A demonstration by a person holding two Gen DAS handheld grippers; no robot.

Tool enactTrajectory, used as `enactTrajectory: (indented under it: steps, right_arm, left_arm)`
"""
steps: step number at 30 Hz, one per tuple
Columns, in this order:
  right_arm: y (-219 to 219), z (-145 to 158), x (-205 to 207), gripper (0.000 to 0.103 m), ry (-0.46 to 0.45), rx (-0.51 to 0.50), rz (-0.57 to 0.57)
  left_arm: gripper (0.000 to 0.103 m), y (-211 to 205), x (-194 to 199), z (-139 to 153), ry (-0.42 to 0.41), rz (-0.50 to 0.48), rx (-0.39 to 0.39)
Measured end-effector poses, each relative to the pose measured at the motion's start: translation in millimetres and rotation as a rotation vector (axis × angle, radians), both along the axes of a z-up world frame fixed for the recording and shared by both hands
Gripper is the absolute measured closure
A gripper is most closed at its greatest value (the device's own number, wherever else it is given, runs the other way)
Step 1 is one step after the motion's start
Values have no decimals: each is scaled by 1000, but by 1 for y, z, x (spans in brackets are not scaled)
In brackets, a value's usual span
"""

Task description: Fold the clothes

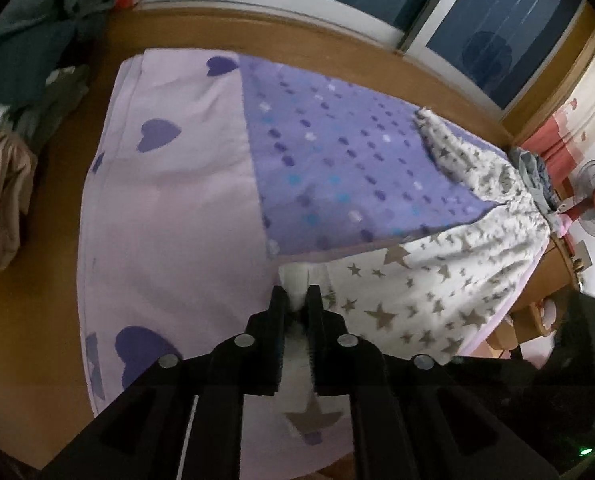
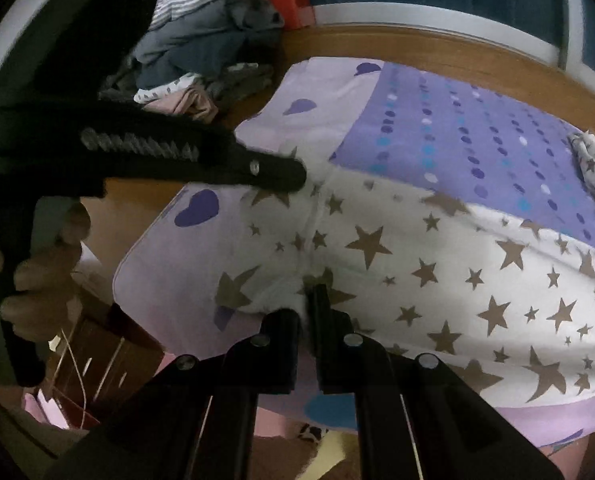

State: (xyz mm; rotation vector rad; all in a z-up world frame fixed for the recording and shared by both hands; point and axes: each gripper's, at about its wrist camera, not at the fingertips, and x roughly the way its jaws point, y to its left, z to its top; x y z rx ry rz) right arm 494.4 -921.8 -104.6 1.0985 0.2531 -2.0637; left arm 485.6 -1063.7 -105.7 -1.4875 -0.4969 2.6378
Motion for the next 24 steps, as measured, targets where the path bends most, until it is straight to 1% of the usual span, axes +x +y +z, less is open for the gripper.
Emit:
enactTrajectory:
  steps: [2,4,7,9,11,12,13,15,16,17,20,24]
  right_arm:
    - [-1,0,1,93,-3,3,-7]
    - [-2,2,3,93,6,15,-17]
    - [-2,11,7,91,26,23,-26]
    - [1,19,10,88,44,-1,-34]
    - [3,24,9,77,41,-34,-35]
    - [3,23,8,65,25,-45,-28]
    - [0,20,7,61,3,-43,-17]
    - [-12,5,6,61,-58,-5,20]
    - [-16,2,9,58,-52,8,34]
    - [-19,4,13,58,-23,15,45]
    - [-19,14,20,58,19,19,60]
    - [1,31,21,58,89,0,-5]
  left_arm:
    - [91,-4,-1,-5,-10,27,-66]
    - [91,-11,0,-6,-12,39,-94]
    - [91,-24,2,-3,-8,31,-43]
    - [91,-29,4,1,2,25,-29]
    - [90,-31,5,4,10,19,-22]
    - [90,-30,5,5,11,14,-15]
    - [90,-29,6,5,12,10,-8]
    - [88,-25,5,8,16,-6,-8]
    - [87,-22,5,9,18,-15,-12]
    - [86,-18,5,11,20,-25,-17]
    - [85,-9,4,16,26,-54,-30]
    - [84,4,2,22,34,-93,-48]
